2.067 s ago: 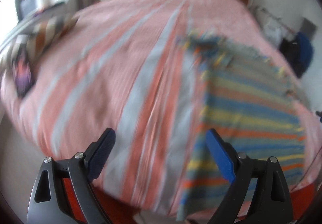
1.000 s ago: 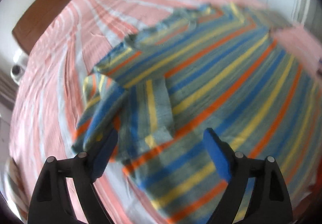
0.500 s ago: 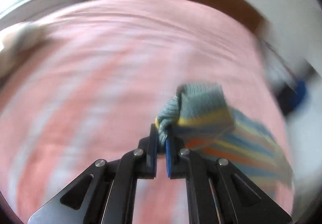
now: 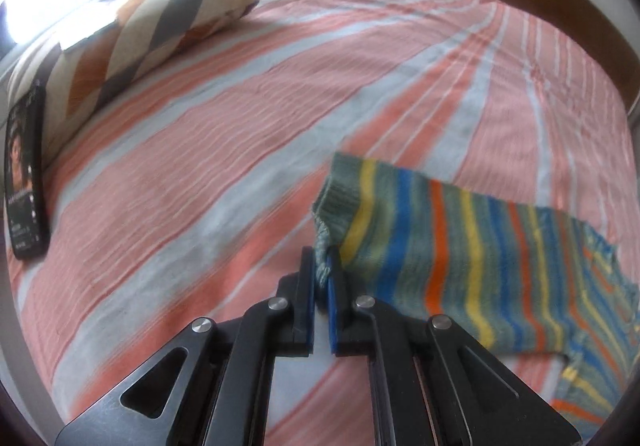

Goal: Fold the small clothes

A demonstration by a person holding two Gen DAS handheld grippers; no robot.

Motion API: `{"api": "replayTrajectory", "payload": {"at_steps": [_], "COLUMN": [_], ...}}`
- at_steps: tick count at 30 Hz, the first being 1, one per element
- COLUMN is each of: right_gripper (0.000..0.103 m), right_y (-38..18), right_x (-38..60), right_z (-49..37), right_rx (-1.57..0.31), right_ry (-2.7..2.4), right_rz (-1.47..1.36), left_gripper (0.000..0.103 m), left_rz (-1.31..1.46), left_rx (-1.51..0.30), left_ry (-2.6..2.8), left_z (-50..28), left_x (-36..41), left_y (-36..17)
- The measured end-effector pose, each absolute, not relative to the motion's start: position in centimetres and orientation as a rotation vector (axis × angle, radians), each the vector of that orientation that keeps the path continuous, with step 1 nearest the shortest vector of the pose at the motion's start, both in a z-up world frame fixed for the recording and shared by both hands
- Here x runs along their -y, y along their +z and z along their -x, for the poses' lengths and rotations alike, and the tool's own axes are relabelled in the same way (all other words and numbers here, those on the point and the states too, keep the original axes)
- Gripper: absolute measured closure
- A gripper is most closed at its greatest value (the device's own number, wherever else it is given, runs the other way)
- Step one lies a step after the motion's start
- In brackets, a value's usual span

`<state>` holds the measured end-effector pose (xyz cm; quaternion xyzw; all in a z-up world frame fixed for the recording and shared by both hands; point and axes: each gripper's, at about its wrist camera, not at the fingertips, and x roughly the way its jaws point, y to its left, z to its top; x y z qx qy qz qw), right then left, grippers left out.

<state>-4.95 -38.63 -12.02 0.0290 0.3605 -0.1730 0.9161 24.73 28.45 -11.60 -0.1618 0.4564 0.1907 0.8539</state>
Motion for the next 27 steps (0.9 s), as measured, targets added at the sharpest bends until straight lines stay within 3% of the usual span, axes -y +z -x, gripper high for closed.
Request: {"api": "replayTrajectory", "payload": {"at_steps": [8,11,12,14,15,16,20,22,23,27], "right_gripper": [0.003,0.003,0.003,0.004,0.006,0.006,0.006,0.006,0.007,0.025], "right_y": [-12.2,-12.2,-12.2,-12.2,-11.8,-11.2,-8.1,-7.6,-7.7,-10.1], "right_x": [38.7,38.7,38.7,38.7,38.8,38.8,38.9,37.7,37.0,33.6], "right_z": [4.8,4.8,4.8,4.9,4.9,5.1,7.0,7.6,7.8,7.7], "right_rx": [-0.741,-0.739,-0.741,-0.747,-0.756,-0.761,-0.776,-0.869,-0.907,-1.068], "right_ry": [-0.357,-0.355,-0.355,-0.351,-0.344,-0.337,-0.132,0.12,0.195,0.317], "right_rz": [-0.056,-0.057,-0.057,-0.055,-0.052,-0.056,-0.178,-0.299,-0.329,-0.303], "left_gripper": [0.1,0.094,0.089,0.068,0.05,0.042,0.038,0.026,0.025,0.025], "left_rz": [0.296,0.311,0.317,0.337,0.338,0.341,0.286,0.23,0.191,0.121], "left_rx": [-0.951,-0.947,-0.937,-0.929,-0.927,-0.921,-0.995,-1.059,-1.092,-1.197], "left_ry": [0.409,0.409,0.401,0.387,0.384,0.357,0.037,-0.117,-0.182,-0.296], "left_z": [-24.8,-24.7,-24.4,-23.1,-22.1,-20.6,-13.1,-9.2,-7.0,-2.4], "left_x": [-28.4,-28.7,-28.8,-29.0,-29.0,-28.9,-25.6,-23.2,-21.6,-17.3], "left_y": [-12.9,-12.8,-12.7,-12.1,-11.6,-10.9,-9.0,-9.4,-9.9,-12.6]}}
